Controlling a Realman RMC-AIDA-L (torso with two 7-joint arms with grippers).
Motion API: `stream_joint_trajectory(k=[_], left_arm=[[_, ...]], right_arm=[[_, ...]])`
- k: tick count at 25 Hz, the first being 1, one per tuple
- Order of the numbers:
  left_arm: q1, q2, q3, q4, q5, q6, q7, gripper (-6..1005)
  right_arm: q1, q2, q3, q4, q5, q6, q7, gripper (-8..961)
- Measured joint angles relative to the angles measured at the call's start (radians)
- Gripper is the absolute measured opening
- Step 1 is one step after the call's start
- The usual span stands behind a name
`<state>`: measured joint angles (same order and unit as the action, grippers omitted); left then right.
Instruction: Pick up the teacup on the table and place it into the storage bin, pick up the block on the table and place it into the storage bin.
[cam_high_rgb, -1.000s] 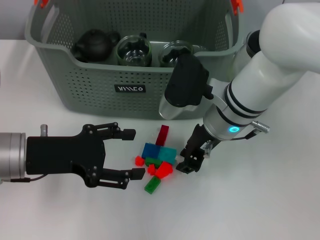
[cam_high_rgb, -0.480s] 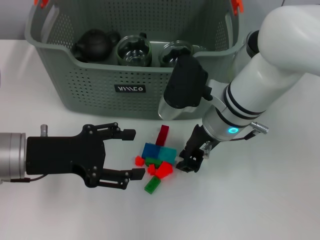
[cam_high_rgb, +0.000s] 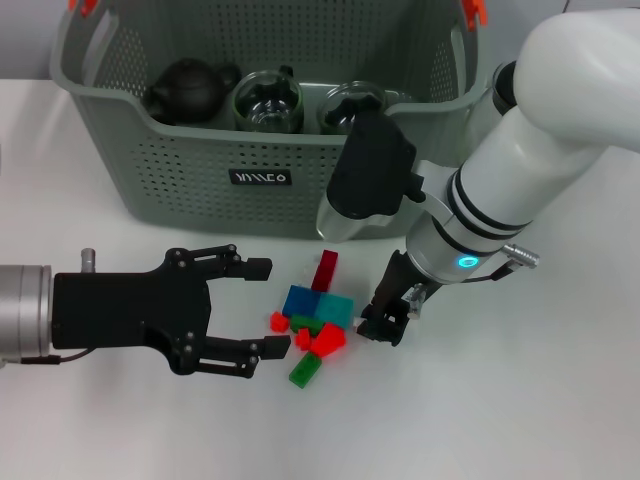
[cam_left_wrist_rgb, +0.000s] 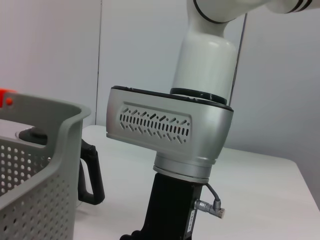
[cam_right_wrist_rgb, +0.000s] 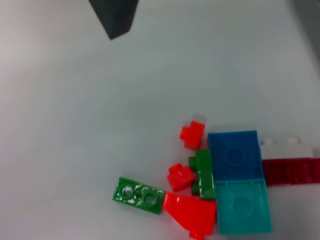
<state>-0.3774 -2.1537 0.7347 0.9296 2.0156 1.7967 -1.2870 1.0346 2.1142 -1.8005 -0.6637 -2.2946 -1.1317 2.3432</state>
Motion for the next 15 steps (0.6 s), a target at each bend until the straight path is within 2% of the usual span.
stream_joint_trajectory(k=[5,8,15], left_arm=[[0.0,0.0,0.0,0.0,0.002,0.005,0.0,876],[0.0,0.0,0.0,0.002,0.003,0.01,-0.001,876],[0.007,0.0,-0.002,0.006,0.003,0.014,-0.002,876]], right_arm=[[-0.023,-0.011,0.015,-0.052,-0.002,-0.035,0.004,142],[-0.047,-0.016,0.059,-0.113,-0.022,-0.087,0.005,141],[-0.106,-0.017,0.287,-0.362,-0.125,-0.329,0.006,142]])
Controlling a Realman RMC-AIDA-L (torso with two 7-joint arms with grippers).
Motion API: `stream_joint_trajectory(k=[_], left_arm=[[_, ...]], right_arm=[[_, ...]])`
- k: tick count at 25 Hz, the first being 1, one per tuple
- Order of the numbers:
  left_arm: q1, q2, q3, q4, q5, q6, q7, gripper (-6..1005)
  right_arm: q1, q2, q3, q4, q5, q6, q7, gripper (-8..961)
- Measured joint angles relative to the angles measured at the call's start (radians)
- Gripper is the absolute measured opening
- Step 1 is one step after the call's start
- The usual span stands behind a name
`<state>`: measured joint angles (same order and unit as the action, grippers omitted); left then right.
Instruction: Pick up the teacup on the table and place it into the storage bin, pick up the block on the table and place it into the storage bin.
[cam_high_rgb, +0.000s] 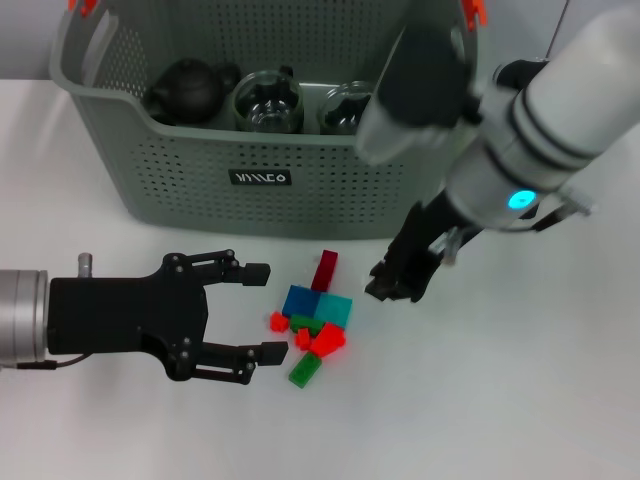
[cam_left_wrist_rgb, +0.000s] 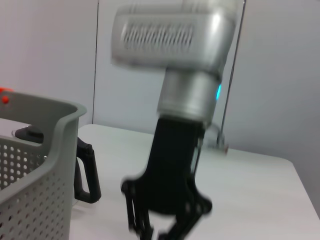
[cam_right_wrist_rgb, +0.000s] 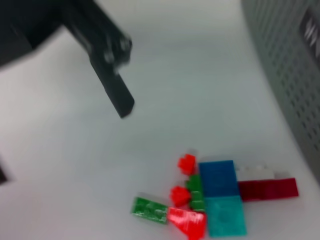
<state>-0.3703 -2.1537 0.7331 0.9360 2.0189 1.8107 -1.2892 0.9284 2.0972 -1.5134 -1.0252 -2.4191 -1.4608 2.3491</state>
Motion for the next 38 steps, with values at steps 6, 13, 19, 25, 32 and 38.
stream_joint_trajectory(k=[6,13,19,25,32,38], left_arm=[[0.001,0.0,0.0,0.002,0.0,0.0,0.0,875],[0.0,0.0,0.0,-0.001,0.0,0.003,0.001,875],[-0.002,0.0,0.0,-0.004,0.0,0.009,0.0,876],[-0.002,0.0,0.0,-0.005,0.0,0.01,0.0,876],[0.0,0.0,0.0,-0.005,0.0,0.007,-0.001,876],[0.002,0.0,0.0,-0.005,0.0,0.004,-0.001,876]], right_arm=[[0.011,0.0,0.191,-0.216,0.066,-0.221,0.013,171],[0.085,-0.001,0.339,-0.307,0.095,-0.181,0.031,206],[0.149,-0.002,0.343,-0.137,-0.031,0.113,0.029,235],[0.216,-0.003,0.34,0.096,-0.15,0.378,0.032,265],[0.224,-0.002,0.338,0.121,-0.151,0.445,0.036,299],[0.223,-0.002,0.338,0.104,-0.148,0.446,0.035,396]])
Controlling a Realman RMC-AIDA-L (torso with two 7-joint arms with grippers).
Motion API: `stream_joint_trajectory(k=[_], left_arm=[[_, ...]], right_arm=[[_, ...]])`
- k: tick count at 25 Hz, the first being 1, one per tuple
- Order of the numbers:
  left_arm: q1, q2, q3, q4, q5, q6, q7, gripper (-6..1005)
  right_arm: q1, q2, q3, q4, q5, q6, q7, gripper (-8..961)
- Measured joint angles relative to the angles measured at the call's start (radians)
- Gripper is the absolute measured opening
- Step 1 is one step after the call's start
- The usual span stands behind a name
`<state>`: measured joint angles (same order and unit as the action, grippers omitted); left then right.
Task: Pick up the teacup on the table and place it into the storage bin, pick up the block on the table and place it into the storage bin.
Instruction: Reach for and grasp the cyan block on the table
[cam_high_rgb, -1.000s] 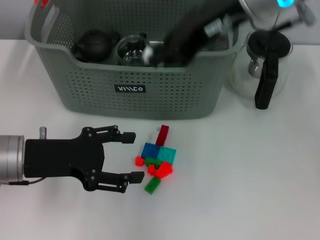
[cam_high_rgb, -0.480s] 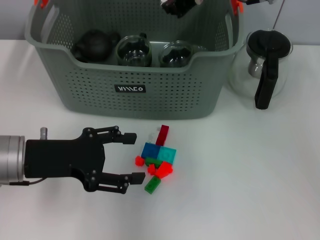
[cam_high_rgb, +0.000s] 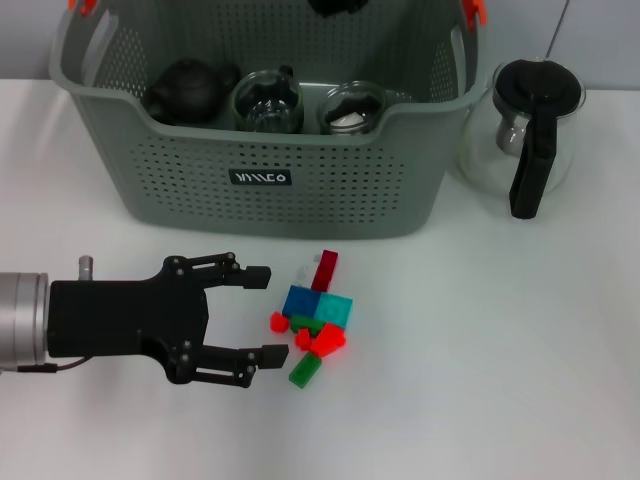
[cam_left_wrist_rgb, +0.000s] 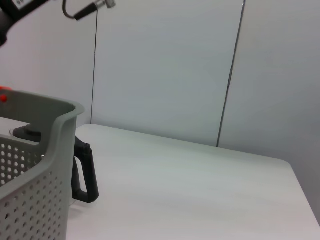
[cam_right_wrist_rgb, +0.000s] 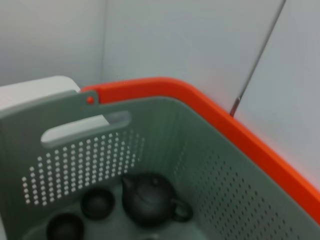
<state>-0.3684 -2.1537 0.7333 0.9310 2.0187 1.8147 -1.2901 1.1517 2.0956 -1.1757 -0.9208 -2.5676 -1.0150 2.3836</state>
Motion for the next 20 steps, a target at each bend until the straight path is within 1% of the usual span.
stream_joint_trajectory(k=[2,5,6,8,12,16,20], left_arm=[[0.0,0.0,0.0,0.0,0.0,0.001,0.0,876],[-0.001,0.001,0.0,0.001,0.0,0.004,0.0,876],[-0.002,0.001,0.0,0.001,0.0,0.004,0.0,876],[-0.002,0.001,0.0,0.001,0.001,0.004,0.0,876],[-0.001,0.001,0.0,0.002,0.013,0.002,0.0,876],[-0.003,0.002,0.0,0.002,0.016,-0.002,0.0,876],[-0.007,0.002,0.0,0.003,0.016,-0.003,0.0,876]], right_arm=[[-0.014,0.002,0.0,-0.045,0.016,-0.021,-0.004,451],[-0.068,0.001,0.0,-0.169,0.086,-0.106,-0.019,534],[-0.089,-0.002,0.001,-0.218,0.114,-0.144,-0.022,575],[-0.134,-0.008,0.006,-0.315,0.168,-0.233,-0.027,657],[-0.215,-0.011,0.008,-0.465,0.213,-0.42,-0.049,812],[-0.27,-0.011,0.008,-0.545,0.228,-0.616,-0.06,945],[-0.292,-0.015,0.009,-0.554,0.225,-0.749,-0.064,945]])
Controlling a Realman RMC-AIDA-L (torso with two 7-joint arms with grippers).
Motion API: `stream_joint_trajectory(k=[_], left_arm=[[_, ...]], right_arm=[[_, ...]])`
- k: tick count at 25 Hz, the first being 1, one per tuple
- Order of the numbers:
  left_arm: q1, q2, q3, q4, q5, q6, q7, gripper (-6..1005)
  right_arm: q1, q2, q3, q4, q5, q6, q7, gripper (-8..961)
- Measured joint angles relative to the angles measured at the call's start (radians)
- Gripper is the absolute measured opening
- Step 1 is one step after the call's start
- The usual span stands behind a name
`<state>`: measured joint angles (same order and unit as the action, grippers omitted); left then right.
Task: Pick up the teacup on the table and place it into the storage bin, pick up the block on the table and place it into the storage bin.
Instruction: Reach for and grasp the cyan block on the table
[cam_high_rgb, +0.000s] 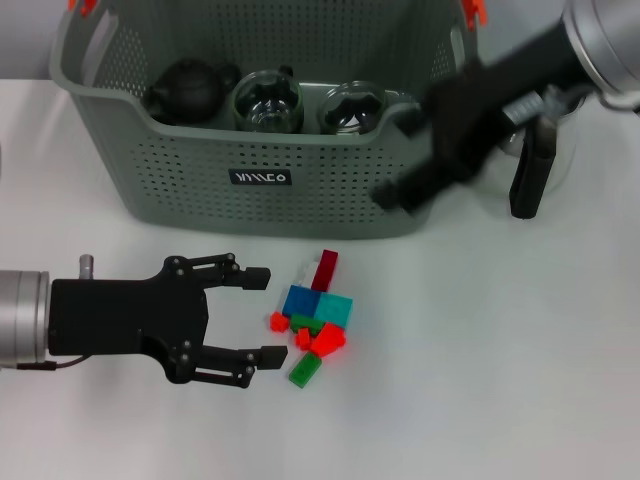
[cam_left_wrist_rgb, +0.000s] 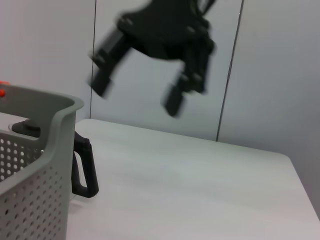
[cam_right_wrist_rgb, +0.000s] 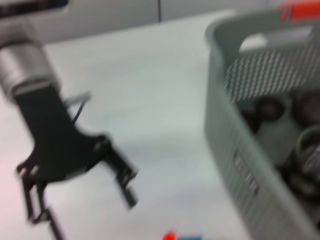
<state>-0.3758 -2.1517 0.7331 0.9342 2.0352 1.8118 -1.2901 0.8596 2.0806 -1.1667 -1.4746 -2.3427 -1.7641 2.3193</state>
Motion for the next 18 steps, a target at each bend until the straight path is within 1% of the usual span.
stream_joint_trajectory(k=[3,9,10,11,13,18], left_arm=[[-0.002,0.001,0.0,0.001,0.001,0.0,0.0,876],[-0.003,0.001,0.0,0.002,0.007,0.0,0.0,876],[-0.003,0.001,0.0,0.002,0.008,0.0,0.0,876],[-0.003,0.001,0.0,0.002,0.009,0.001,0.0,876],[-0.003,0.001,0.0,0.001,0.009,0.003,0.0,876],[-0.003,0.001,0.0,0.0,0.01,0.004,0.0,876]], right_arm=[[-0.021,-0.003,-0.003,0.003,-0.005,-0.047,-0.004,945],[-0.043,0.002,-0.009,0.039,-0.02,-0.057,-0.028,945],[-0.043,0.008,-0.01,0.071,-0.038,-0.058,-0.041,945],[-0.043,0.008,-0.01,0.071,-0.038,-0.058,-0.041,945],[-0.043,0.014,-0.018,0.116,-0.054,-0.051,-0.059,944],[-0.038,0.013,-0.062,0.22,-0.059,0.009,-0.075,944]])
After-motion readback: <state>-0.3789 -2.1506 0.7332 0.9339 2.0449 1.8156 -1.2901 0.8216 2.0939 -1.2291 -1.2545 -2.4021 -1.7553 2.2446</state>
